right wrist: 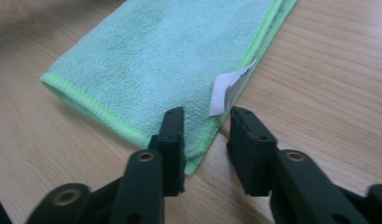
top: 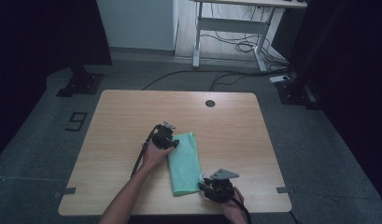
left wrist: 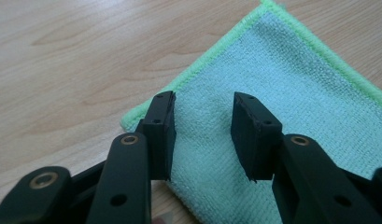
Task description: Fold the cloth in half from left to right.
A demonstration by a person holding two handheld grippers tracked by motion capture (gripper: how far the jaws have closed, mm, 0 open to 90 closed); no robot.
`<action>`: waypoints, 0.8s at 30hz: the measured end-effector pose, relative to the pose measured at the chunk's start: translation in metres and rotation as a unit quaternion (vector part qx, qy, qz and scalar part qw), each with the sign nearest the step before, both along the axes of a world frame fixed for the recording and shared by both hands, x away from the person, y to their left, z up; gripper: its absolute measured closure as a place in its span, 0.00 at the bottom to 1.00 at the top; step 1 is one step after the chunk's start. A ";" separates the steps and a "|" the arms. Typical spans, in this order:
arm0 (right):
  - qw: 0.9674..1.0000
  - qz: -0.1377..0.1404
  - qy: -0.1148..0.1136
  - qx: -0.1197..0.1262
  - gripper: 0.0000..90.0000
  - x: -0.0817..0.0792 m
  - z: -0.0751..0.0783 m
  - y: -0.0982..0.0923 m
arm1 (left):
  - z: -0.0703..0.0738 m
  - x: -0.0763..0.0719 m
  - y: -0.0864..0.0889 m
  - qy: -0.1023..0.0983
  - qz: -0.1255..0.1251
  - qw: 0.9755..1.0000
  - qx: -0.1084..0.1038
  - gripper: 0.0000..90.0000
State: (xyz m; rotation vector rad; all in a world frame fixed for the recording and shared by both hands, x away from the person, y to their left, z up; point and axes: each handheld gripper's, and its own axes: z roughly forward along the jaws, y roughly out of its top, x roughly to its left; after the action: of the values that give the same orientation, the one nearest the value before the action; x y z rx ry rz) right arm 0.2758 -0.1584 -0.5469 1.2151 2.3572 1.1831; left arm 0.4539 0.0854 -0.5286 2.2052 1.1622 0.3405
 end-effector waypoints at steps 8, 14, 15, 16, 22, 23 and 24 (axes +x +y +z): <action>0.999 -0.009 -0.024 0.018 0.58 -0.003 0.020 0.000 | 0.015 -0.004 0.009 -0.019 -0.003 1.000 -0.003 0.68; 0.999 0.004 -0.033 0.028 0.52 0.003 0.026 0.010 | 0.016 -0.003 0.013 -0.017 -0.004 1.000 -0.005 0.70; 0.999 0.008 -0.033 0.029 0.52 0.006 0.026 0.013 | 0.015 -0.003 0.013 -0.016 -0.005 1.000 -0.003 0.70; 0.999 0.011 -0.034 0.030 0.52 0.008 0.027 0.016 | 0.014 -0.002 0.013 -0.015 -0.007 1.000 -0.001 0.71; 0.998 0.034 -0.031 0.039 0.51 0.025 0.025 0.038 | 0.006 -0.001 0.008 -0.004 -0.018 1.000 0.004 0.72; 0.998 0.041 -0.029 0.038 0.51 0.029 0.025 0.044 | 0.005 -0.001 0.007 -0.004 -0.020 1.000 0.006 0.72; 0.998 0.044 -0.030 0.036 0.51 0.032 0.025 0.049 | 0.004 -0.001 0.007 -0.002 -0.021 1.000 0.008 0.72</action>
State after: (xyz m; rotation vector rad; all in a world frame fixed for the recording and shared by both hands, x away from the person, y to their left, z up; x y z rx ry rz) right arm 0.3082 -0.1096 -0.5220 1.0916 2.3659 1.3245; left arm 0.4525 0.0923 -0.5247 2.2385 1.1125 0.3363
